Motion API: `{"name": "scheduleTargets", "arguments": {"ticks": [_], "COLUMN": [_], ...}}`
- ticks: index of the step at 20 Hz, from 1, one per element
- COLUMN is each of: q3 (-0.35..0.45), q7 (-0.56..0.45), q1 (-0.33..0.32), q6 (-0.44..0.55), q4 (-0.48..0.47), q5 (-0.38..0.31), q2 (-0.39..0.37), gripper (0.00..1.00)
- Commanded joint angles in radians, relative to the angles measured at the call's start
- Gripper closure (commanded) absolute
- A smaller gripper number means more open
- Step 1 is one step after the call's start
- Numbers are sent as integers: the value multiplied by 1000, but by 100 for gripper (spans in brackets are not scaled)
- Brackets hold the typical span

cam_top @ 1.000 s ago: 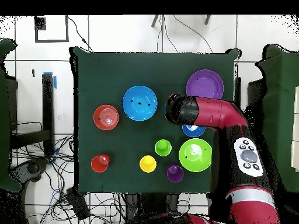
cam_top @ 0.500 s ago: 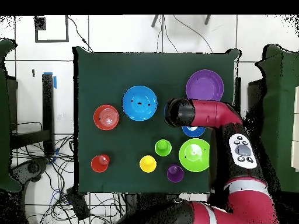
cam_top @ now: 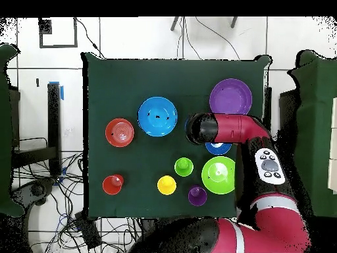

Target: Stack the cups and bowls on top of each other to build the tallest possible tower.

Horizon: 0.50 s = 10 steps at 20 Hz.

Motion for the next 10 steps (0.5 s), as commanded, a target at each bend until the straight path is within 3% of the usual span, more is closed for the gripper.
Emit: {"name": "scheduleTargets", "arguments": {"ticks": [1,10], "q3": [20,12], "q7": [-195,-192], "q1": [21,22], "q6": [116,147], "q4": [-73,-75], "q5": [-106,-127], "q2": [41,55], "gripper": [0,0]}}
